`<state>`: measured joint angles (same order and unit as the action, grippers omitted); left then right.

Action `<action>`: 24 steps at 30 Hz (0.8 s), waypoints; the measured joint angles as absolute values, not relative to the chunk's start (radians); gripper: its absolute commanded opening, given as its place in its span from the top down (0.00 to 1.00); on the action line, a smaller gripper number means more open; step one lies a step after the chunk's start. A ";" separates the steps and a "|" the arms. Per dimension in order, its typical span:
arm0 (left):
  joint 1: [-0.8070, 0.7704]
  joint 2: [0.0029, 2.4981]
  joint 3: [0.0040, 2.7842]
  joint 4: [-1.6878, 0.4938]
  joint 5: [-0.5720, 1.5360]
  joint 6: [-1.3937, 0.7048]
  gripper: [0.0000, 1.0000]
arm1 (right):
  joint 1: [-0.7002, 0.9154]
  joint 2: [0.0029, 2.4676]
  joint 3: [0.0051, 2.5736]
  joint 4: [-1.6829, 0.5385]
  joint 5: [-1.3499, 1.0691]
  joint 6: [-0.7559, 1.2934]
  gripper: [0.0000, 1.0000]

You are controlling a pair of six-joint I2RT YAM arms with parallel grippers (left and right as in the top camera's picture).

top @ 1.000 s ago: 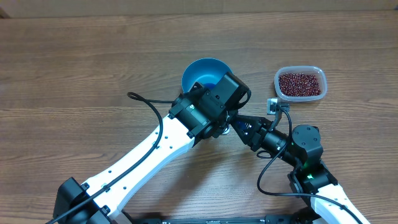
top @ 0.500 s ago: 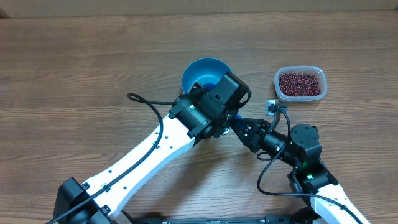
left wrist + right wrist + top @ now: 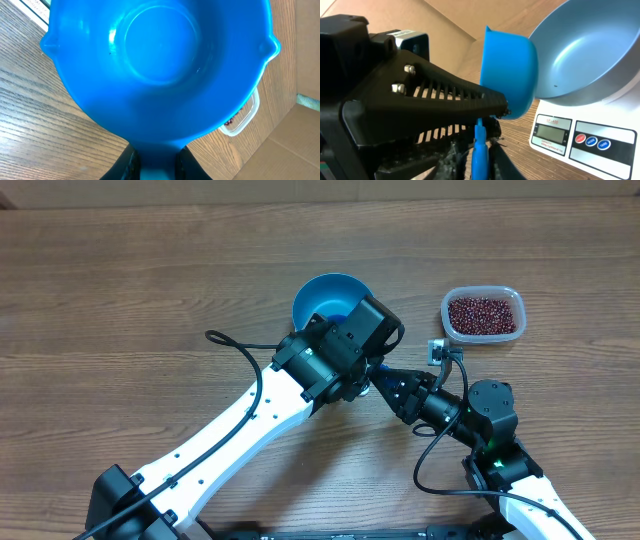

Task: Scoop item into bowl and weigh 150g on scale
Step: 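Open the left gripper, release the scoop, and pull the right gripper back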

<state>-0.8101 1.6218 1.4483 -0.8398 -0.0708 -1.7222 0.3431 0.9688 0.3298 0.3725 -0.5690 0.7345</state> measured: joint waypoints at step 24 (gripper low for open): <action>-0.805 1.495 1.450 -0.838 0.022 -1.406 0.00 | 0.348 0.958 0.363 0.180 -0.562 0.739 0.96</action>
<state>-0.8055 1.4952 1.4502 -0.8379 0.0223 -1.4063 0.3477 0.9581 0.3630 0.1802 -0.5621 0.7391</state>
